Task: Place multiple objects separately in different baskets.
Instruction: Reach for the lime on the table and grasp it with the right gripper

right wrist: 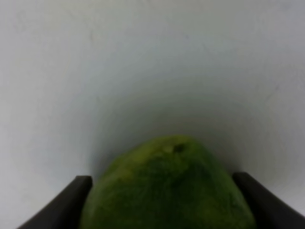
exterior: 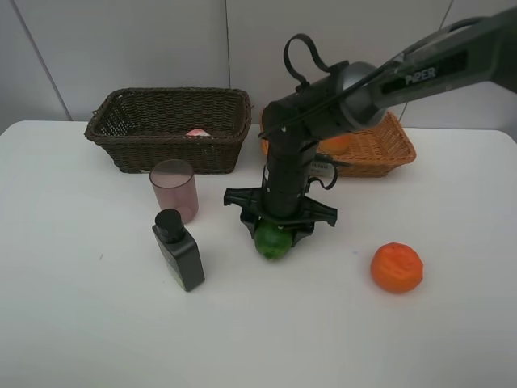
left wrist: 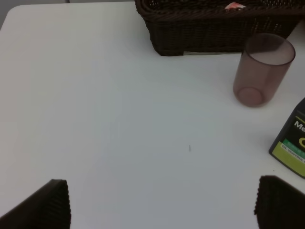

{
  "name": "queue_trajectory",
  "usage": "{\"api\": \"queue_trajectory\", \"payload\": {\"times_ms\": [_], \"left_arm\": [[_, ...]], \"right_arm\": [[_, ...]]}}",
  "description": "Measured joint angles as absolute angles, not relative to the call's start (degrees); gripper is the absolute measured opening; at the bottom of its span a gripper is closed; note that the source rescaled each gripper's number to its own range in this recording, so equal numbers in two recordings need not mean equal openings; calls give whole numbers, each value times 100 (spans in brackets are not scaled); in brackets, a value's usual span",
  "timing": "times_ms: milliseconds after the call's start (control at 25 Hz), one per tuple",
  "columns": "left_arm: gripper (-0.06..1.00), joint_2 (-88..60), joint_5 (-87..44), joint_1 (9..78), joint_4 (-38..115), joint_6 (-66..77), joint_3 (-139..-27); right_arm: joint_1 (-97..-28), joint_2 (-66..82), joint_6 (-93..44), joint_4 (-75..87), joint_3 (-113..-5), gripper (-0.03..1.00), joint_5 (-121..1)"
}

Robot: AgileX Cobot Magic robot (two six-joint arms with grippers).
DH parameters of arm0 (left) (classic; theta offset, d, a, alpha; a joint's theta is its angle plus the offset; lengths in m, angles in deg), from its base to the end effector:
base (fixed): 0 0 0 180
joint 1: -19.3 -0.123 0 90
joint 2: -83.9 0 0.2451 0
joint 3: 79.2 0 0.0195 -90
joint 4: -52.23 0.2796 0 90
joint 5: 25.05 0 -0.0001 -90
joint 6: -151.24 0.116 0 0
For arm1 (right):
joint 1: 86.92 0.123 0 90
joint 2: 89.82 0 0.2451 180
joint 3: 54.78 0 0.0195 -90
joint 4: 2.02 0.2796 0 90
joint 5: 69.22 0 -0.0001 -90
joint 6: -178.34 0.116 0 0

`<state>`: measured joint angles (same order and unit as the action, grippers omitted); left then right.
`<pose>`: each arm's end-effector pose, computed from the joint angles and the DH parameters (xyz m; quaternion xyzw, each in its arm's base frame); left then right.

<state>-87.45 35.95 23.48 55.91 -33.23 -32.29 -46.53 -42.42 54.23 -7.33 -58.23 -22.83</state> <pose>0.0811 0.0006 0.2823 -0.0037 0.8502 -0.0076 0.5264 0.3129 0.2560 0.0266 0.1043 0.9932 0.0058 0.0518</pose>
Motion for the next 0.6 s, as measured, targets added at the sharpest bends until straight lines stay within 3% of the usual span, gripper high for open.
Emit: {"api": "queue_trajectory", "payload": {"times_ms": [600], "left_arm": [[100,-8745,3595,2348,5591,-3323,-3229]], "right_arm": [[-4646,-4242,5416,-710,-5836,44,-2177]]}}
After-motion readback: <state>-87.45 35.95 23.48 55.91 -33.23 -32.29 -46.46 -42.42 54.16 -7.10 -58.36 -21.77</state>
